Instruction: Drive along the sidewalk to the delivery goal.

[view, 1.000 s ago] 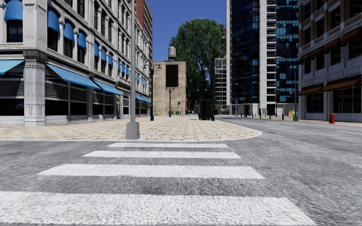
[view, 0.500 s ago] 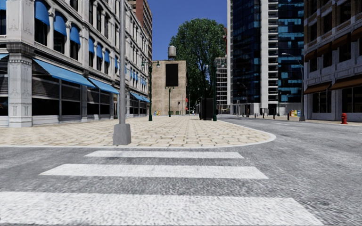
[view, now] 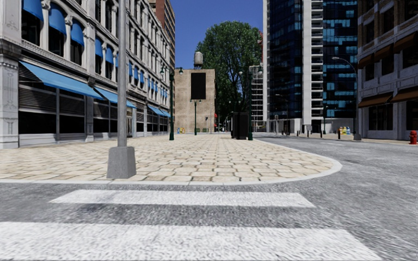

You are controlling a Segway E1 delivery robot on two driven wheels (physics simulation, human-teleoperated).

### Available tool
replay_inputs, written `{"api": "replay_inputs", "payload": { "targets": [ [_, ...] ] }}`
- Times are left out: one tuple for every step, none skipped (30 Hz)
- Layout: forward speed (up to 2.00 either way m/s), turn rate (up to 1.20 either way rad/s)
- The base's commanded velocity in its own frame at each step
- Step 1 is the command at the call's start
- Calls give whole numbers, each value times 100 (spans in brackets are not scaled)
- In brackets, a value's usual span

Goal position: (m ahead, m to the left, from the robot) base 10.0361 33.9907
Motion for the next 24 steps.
{"api": "replay_inputs", "payload": {
  "targets": [
    [200,0],
    [200,6],
    [200,18],
    [200,18],
    [200,26],
    [200,34],
    [200,39],
    [200,43],
    [200,43],
    [200,45],
    [200,45],
    [200,45],
    [200,45],
    [200,45],
    [200,45],
    [200,42],
    [200,0],
    [200,0],
    [200,0],
    [200,0],
    [200,0],
    [200,0],
    [200,0],
    [200,0]
  ]
}}
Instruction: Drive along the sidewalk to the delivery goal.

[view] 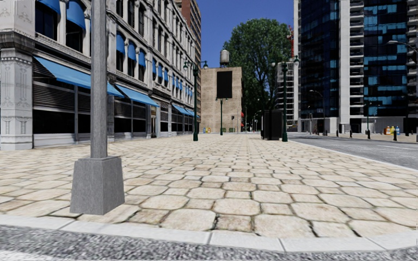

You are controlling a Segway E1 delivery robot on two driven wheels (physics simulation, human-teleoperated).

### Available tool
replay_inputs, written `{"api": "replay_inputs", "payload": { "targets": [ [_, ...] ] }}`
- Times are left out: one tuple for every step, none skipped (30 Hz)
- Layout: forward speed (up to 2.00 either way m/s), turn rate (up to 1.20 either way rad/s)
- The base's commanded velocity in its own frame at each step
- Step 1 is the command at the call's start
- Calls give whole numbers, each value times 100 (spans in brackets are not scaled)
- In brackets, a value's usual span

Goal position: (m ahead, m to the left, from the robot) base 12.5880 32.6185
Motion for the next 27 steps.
{"api": "replay_inputs", "payload": {
  "targets": [
    [200,0],
    [200,0],
    [200,0],
    [200,0],
    [200,0],
    [200,0],
    [200,0],
    [200,0],
    [185,0],
    [169,0],
    [169,0],
    [150,0],
    [140,0],
    [137,0],
    [136,0],
    [136,0],
    [136,0],
    [136,0],
    [136,0],
    [136,0],
    [136,0],
    [136,0],
    [136,0],
    [136,0],
    [136,0],
    [136,0],
    [136,0]
  ]
}}
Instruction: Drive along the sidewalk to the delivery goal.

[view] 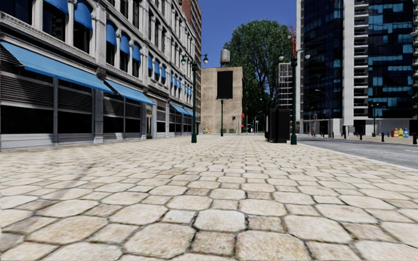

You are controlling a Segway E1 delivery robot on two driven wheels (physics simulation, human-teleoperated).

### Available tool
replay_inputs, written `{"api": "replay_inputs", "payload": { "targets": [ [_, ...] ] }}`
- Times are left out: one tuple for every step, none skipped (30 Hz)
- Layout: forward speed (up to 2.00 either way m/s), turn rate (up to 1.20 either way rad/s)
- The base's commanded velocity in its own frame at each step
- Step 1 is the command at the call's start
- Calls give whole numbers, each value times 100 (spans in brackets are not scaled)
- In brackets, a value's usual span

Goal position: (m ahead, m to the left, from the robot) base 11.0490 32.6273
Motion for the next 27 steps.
{"api": "replay_inputs", "payload": {
  "targets": [
    [136,0],
    [136,0],
    [137,0],
    [138,0],
    [139,0],
    [139,0],
    [140,0],
    [140,0],
    [140,0],
    [140,0],
    [140,0],
    [140,0],
    [140,0],
    [140,0],
    [140,3],
    [140,3],
    [140,13],
    [140,23],
    [140,32],
    [140,42],
    [140,42],
    [140,50],
    [140,56],
    [141,60],
    [141,64],
    [141,64],
    [141,67]
  ]
}}
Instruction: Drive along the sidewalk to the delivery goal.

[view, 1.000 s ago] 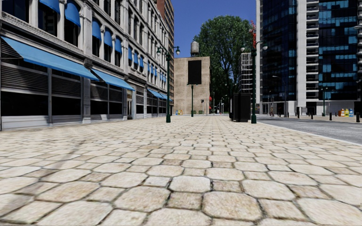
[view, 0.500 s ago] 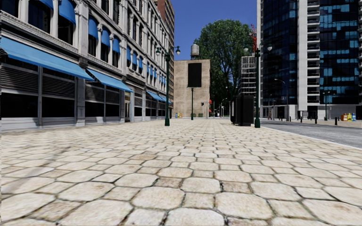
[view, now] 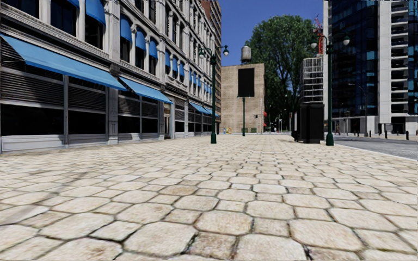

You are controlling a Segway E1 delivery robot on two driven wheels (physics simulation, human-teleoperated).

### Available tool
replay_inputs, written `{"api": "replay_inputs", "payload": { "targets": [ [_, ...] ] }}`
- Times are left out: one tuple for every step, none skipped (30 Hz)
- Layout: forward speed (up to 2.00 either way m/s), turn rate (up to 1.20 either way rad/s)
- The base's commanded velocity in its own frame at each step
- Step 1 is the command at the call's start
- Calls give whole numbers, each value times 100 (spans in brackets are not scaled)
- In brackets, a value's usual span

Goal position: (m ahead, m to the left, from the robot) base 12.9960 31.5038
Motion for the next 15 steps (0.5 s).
{"api": "replay_inputs", "payload": {
  "targets": [
    [141,69],
    [141,70],
    [141,70],
    [141,70],
    [141,71],
    [141,71],
    [141,71],
    [141,71],
    [141,71],
    [142,71],
    [144,71],
    [145,71],
    [145,71],
    [146,71],
    [147,71]
  ]
}}
